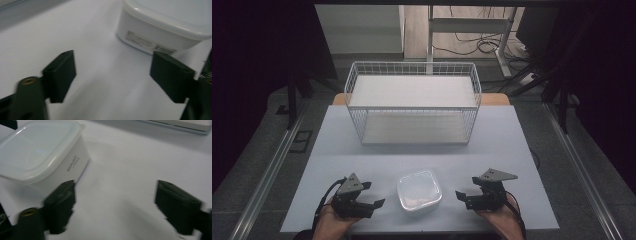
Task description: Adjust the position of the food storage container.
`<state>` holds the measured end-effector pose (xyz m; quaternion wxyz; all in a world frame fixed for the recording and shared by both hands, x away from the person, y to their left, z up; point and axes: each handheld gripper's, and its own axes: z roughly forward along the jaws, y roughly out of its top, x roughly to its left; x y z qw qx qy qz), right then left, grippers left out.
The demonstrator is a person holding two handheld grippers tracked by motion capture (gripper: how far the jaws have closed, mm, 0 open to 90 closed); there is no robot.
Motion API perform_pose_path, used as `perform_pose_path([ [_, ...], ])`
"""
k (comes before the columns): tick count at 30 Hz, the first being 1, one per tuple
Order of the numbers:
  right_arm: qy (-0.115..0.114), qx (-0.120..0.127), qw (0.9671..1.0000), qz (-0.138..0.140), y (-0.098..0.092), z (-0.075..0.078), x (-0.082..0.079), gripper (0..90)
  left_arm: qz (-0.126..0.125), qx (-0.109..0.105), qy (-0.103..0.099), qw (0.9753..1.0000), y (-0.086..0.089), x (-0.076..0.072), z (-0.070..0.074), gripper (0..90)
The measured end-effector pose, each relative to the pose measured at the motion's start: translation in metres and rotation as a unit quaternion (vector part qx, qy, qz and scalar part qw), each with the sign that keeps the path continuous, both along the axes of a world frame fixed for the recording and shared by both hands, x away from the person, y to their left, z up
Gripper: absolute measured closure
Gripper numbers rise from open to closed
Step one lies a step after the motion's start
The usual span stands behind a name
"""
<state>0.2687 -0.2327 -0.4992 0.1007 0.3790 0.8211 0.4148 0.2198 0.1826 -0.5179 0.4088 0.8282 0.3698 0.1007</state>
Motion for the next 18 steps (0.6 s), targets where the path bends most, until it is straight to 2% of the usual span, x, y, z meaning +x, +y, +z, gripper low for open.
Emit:
perform_pose_path([
  [1,0.007,-0.008,0.9998,0.014,0.003,0.0,0.0,39.3,-0.006,0.011,-0.001,0.9999,-0.003,0.0,0.0,31.9],
  [4,0.011,-0.027,0.9989,0.037,0.008,0.001,0.0,54.8,-0.011,0.01,-0.001,0.9999,-0.005,0.0,0.0,40.7],
  [5,0.01,-0.032,0.9984,0.045,0.01,0.001,0.0,59.7,-0.017,0.002,0.001,0.9998,-0.007,0.001,0.0,44.6],
  [9,0.017,-0.023,0.9979,0.059,0.016,0.003,-0.001,75.9,-0.032,-0.002,0.007,0.9995,-0.014,0.003,-0.001,59.7],
  [14,0.002,-0.032,0.9962,0.08,0.029,0.004,-0.002,89.2,-0.043,0.009,0.001,0.999,-0.027,0.006,-0.001,76.8],
  [16,0.001,-0.033,0.9961,0.082,0.031,0.004,-0.002,89.3,-0.043,0.008,0.002,0.999,-0.03,0.007,-0.001,79.0],
  [17,0.0,-0.039,0.9956,0.086,0.038,0.003,-0.001,89.4,-0.044,0.002,0.01,0.999,-0.033,0.01,-0.002,84.5],
  [18,0.0,-0.039,0.9956,0.086,0.038,0.003,-0.001,89.4,-0.044,0.002,0.01,0.999,-0.033,0.01,-0.002,86.2],
])
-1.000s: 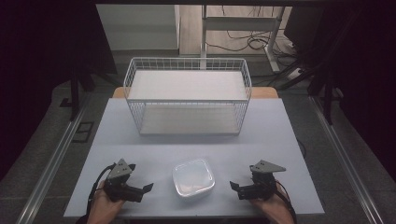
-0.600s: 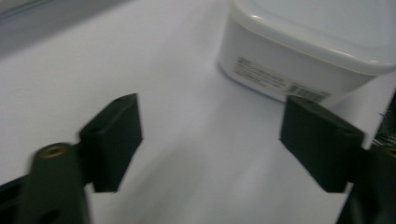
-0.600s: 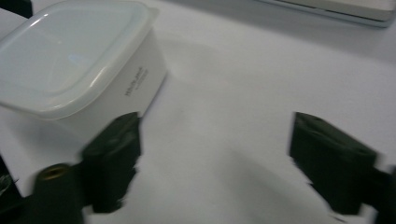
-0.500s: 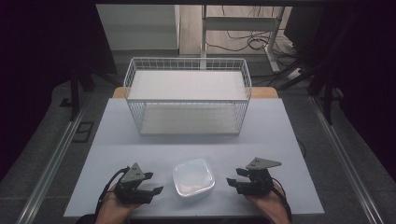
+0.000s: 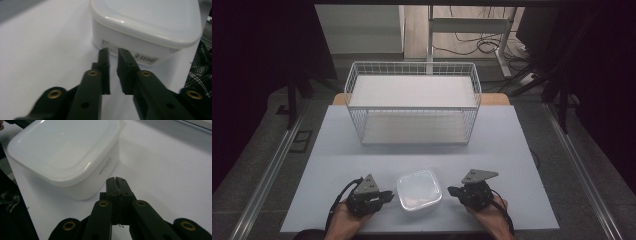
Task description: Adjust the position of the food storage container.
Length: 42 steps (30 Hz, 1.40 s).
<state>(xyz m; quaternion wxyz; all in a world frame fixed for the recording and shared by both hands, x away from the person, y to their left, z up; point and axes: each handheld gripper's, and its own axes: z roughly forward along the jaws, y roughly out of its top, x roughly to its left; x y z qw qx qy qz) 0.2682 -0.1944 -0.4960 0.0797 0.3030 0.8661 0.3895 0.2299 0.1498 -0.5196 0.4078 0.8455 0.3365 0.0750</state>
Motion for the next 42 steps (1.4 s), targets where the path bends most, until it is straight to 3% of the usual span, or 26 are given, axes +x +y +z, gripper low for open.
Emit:
perform_pose_path([
  [6,0.01,-0.009,0.9998,0.015,0.018,-0.008,0.002,89.4,0.003,0.002,0.009,1.0,-0.008,0.01,-0.003,89.7],
  [15,0.013,-0.004,0.9999,0.007,0.016,-0.006,0.0,89.4,0.01,-0.003,0.011,0.9999,-0.011,0.023,-0.003,89.8],
  [21,0.013,-0.008,0.9998,0.016,0.019,-0.005,-0.007,89.3,0.014,-0.001,0.01,0.9998,-0.01,0.032,-0.003,89.8],
  [25,0.008,-0.005,0.9998,0.017,0.019,-0.004,-0.007,89.2,0.019,0.0,0.008,0.9998,-0.009,0.032,-0.002,88.8],
  [29,-0.015,0.0,0.9999,0.006,0.013,0.001,-0.007,83.5,0.034,-0.005,0.0,0.9994,-0.001,0.03,0.001,77.9],
  [31,-0.03,0.002,0.9995,-0.006,0.006,0.004,-0.007,74.0,0.037,0.002,-0.009,0.9993,0.002,0.027,0.002,63.8],
  [32,-0.03,0.002,0.9995,-0.006,0.006,0.004,-0.007,74.0,0.037,0.002,-0.009,0.9993,0.002,0.027,0.002,59.6],
  [33,-0.04,0.003,0.9991,-0.014,0.001,0.005,-0.007,66.4,0.038,0.006,-0.014,0.9992,0.004,0.024,0.002,52.9],
  [34,-0.04,0.003,0.9991,-0.014,0.001,0.005,-0.007,66.4,0.038,0.006,-0.014,0.9992,0.004,0.024,0.002,49.8],
  [35,-0.043,0.007,0.9989,-0.016,-0.004,0.006,-0.006,58.4,0.037,0.008,-0.019,0.9991,0.005,0.021,0.002,45.2],
  [37,-0.045,0.008,0.9988,-0.018,-0.005,0.006,-0.006,55.2,0.034,0.01,-0.023,0.9991,0.006,0.019,0.002,41.3],
  [38,-0.05,0.008,0.9985,-0.022,-0.008,0.006,-0.007,46.4,0.034,0.01,-0.024,0.9991,0.007,0.018,0.002,33.8],
  [40,-0.052,0.01,0.9984,-0.023,-0.01,0.006,-0.007,42.9,0.034,0.005,-0.026,0.9991,0.009,0.016,0.002,26.4],
  [41,-0.055,0.011,0.9981,-0.026,-0.013,0.006,-0.007,33.9,0.032,-0.006,-0.021,0.9993,0.012,0.015,0.001,24.3],
  [42,-0.057,0.012,0.998,-0.026,-0.013,0.005,-0.007,31.1,0.032,-0.011,-0.019,0.9993,0.014,0.014,0.001,22.8],
])
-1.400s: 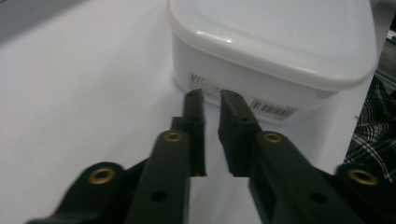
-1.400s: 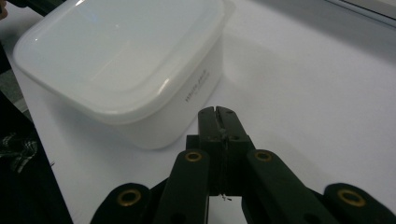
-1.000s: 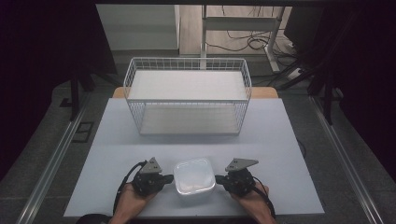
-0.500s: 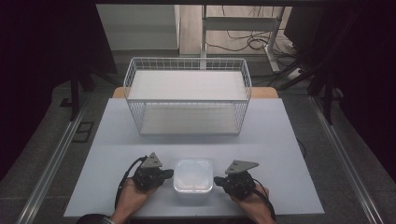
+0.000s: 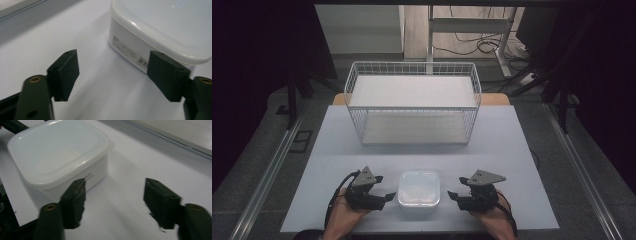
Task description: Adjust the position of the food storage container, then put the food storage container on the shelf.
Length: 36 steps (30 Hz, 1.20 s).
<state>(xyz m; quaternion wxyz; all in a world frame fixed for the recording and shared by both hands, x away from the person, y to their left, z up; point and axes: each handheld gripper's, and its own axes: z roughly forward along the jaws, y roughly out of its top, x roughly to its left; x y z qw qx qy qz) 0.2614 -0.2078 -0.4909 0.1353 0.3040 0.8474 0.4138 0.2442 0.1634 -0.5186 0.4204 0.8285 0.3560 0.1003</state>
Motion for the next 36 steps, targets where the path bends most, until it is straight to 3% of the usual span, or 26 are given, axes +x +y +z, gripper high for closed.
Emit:
perform_pose_path([
  [3,-0.007,-0.003,1.0,-0.001,-0.001,-0.001,0.0,23.0,-0.001,-0.005,0.002,1.0,0.003,-0.001,0.0,15.6],
  [6,-0.009,-0.013,0.9999,-0.006,0.001,-0.006,0.001,7.8,-0.001,-0.011,0.008,0.9999,0.006,-0.001,-0.003,7.6],
  [11,0.002,-0.041,0.9992,-0.001,0.004,-0.016,0.002,2.1,0.004,-0.006,0.019,0.9998,0.006,0.001,-0.009,5.0],
  [14,0.003,-0.041,0.9992,0.0,0.005,-0.018,0.002,1.5,0.002,-0.01,0.019,0.9998,0.007,0.002,-0.01,4.0],
  [15,0.003,-0.034,0.9994,0.001,0.004,-0.018,0.003,1.2,0.0,-0.01,0.008,0.9999,0.006,0.001,-0.009,3.9],
  [18,0.002,-0.023,0.9997,-0.004,0.002,-0.016,0.004,1.1,-0.002,-0.012,0.003,0.9999,0.006,0.002,-0.01,2.9],
  [22,0.007,-0.008,0.9999,-0.01,0.0,-0.015,0.005,1.1,-0.002,-0.013,0.005,0.9999,0.006,0.004,-0.011,0.0],
  [27,0.0,-0.008,0.9999,-0.007,0.0,-0.012,0.005,1.1,0.003,-0.011,0.012,0.9999,0.006,0.005,-0.01,0.0],
  [33,0.004,0.003,1.0,-0.007,0.003,-0.005,0.004,1.4,-0.01,-0.009,0.012,0.9998,0.001,0.003,-0.006,2.0],
  [36,0.003,0.004,1.0,-0.008,0.004,-0.003,0.004,1.2,-0.016,-0.019,0.02,0.9995,0.0,0.004,-0.001,2.3],
])
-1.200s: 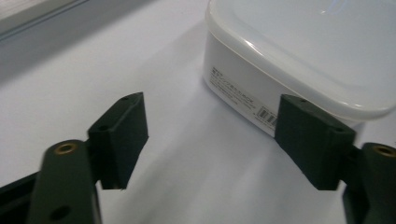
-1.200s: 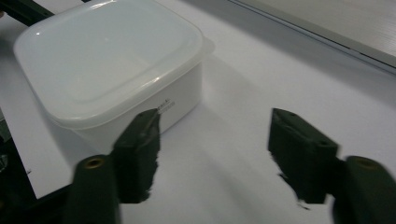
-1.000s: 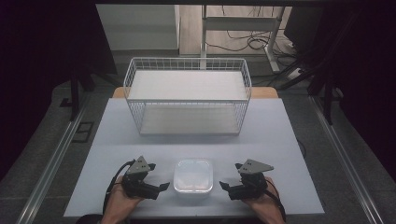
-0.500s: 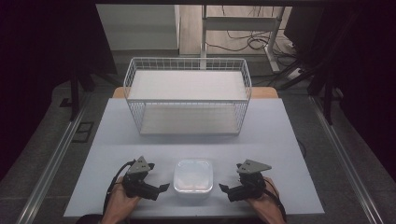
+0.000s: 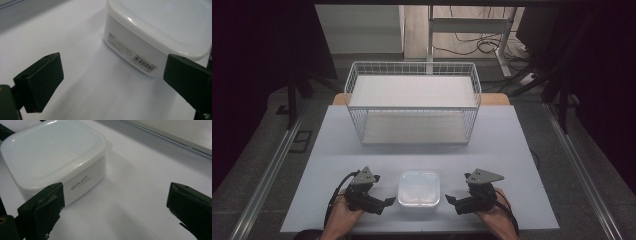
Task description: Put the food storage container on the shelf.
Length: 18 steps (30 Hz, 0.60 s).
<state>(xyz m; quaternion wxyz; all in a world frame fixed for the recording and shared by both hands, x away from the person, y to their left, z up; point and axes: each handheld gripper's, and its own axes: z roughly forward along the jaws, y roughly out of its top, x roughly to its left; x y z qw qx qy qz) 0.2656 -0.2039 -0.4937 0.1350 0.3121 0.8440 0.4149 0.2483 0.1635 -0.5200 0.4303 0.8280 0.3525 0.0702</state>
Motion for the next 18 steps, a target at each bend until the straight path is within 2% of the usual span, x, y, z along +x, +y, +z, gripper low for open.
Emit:
perform_pose_path([
  [3,0.003,0.004,1.0,0.0,0.001,0.004,0.0,0.9,-0.009,-0.024,0.012,0.9996,0.0,0.002,0.005,1.9],
  [6,0.007,0.007,1.0,-0.001,0.005,0.007,0.0,0.0,-0.023,-0.067,0.03,0.9971,0.001,0.005,0.01,2.0],
  [10,0.028,0.024,0.9993,-0.003,0.011,0.008,0.002,0.0,-0.028,-0.07,0.03,0.9967,-0.003,0.007,0.014,4.3],
  [14,0.037,0.025,0.999,0.001,0.015,0.01,0.003,0.1,-0.031,-0.066,0.028,0.9969,-0.01,0.01,0.017,7.2],
  [17,0.058,0.02,0.9981,0.007,0.023,0.011,0.006,6.1,-0.037,-0.058,0.029,0.9972,-0.018,0.014,0.02,11.7],
  [18,0.058,0.02,0.9981,0.007,0.023,0.011,0.006,6.1,-0.037,-0.058,0.029,0.9972,-0.018,0.014,0.02,13.1],
])
